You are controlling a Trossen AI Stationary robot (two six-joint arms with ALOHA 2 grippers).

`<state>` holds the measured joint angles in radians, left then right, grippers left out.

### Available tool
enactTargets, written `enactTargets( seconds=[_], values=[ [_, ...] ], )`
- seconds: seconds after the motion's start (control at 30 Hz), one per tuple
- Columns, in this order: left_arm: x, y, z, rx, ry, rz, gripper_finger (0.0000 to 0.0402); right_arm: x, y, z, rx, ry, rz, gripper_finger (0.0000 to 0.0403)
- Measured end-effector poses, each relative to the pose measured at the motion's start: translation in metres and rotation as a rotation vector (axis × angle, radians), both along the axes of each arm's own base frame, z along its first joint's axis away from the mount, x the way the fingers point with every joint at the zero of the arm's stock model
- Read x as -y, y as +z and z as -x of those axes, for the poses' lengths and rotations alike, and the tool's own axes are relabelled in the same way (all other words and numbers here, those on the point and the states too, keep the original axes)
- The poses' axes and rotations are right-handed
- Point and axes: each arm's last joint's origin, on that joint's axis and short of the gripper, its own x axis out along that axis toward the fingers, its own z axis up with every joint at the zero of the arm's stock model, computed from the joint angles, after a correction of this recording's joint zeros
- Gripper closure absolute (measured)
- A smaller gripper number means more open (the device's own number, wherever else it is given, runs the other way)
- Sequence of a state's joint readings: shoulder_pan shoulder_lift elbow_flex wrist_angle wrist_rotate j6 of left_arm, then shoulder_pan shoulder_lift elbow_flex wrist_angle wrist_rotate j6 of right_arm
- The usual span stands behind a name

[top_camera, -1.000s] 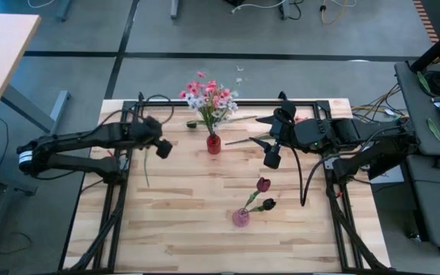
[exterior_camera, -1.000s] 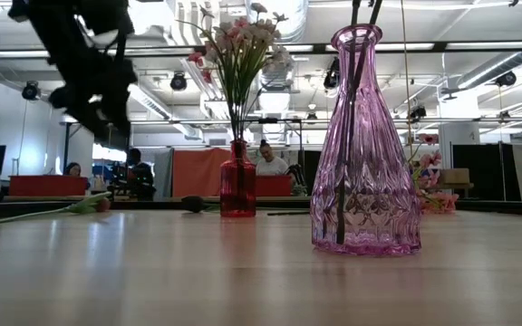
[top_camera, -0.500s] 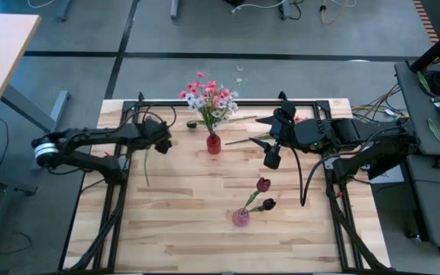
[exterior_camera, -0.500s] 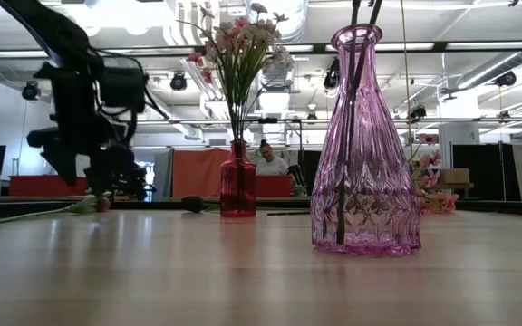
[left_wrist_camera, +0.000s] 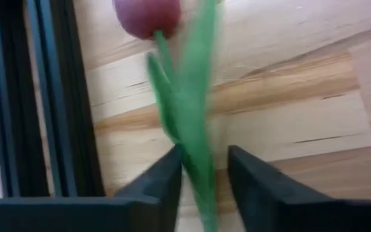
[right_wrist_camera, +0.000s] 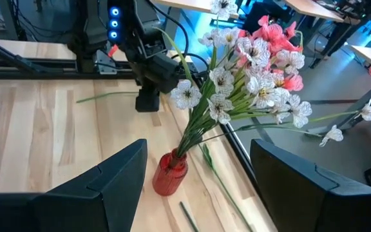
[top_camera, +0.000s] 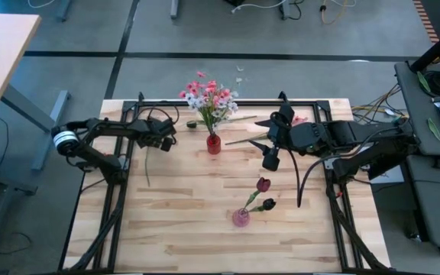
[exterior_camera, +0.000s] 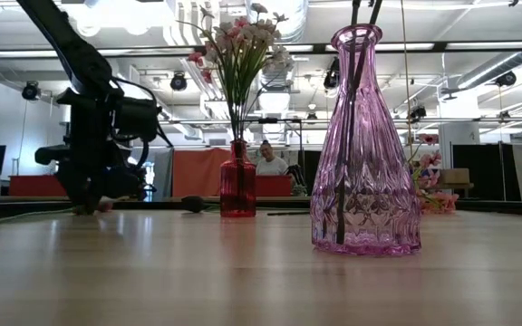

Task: Sort flowers into vase by color
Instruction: Put the purple flower into the purple vase

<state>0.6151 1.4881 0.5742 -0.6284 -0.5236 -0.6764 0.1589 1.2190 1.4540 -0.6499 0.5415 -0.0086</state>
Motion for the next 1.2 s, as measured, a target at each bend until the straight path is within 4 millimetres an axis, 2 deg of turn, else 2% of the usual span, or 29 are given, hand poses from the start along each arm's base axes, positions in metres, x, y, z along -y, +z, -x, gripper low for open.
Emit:
enactTargets(
  seconds=[0.1, 0.13, 0.37, 0.5, 0.63, 0.8, 1.0, 1.2],
  values=[
    [0.001, 0.004, -0.001, 0.024, -0.008, -0.003, 0.0374, 0.000, 0.000, 0.000, -0.001, 0.001, 0.001, 0.0135],
    [0.002, 0.006, -0.001, 0.027, -0.011, -0.006, 0.0387, 0.000, 0.000, 0.000, -0.004, 0.001, 0.002, 0.0135],
    [0.012, 0.030, 0.003, 0.052, -0.047, -0.017, 0.0398, 0.000, -0.003, 0.002, -0.036, -0.003, -0.004, 0.0135],
    [0.030, 0.057, -0.003, 0.203, -0.142, -0.042, 0.0400, 0.000, -0.004, 0.003, -0.051, -0.003, -0.002, 0.0135],
    [0.059, 0.084, -0.004, 0.387, -0.250, -0.034, 0.0401, 0.000, -0.005, 0.002, -0.054, 0.019, -0.012, 0.0135],
    [0.100, 0.115, 0.005, 0.604, -0.402, -0.034, 0.0401, -0.003, -0.005, 0.002, -0.066, 0.113, -0.051, 0.0135],
    [0.152, 0.154, 0.006, 0.927, -0.795, -0.077, 0.0401, -0.007, -0.011, -0.002, -0.072, 0.237, -0.093, 0.0135],
    [0.200, 0.177, 0.005, 1.095, -1.160, -0.254, 0.0401, -0.008, -0.014, -0.007, -0.026, 0.262, -0.061, 0.0135]
  ],
)
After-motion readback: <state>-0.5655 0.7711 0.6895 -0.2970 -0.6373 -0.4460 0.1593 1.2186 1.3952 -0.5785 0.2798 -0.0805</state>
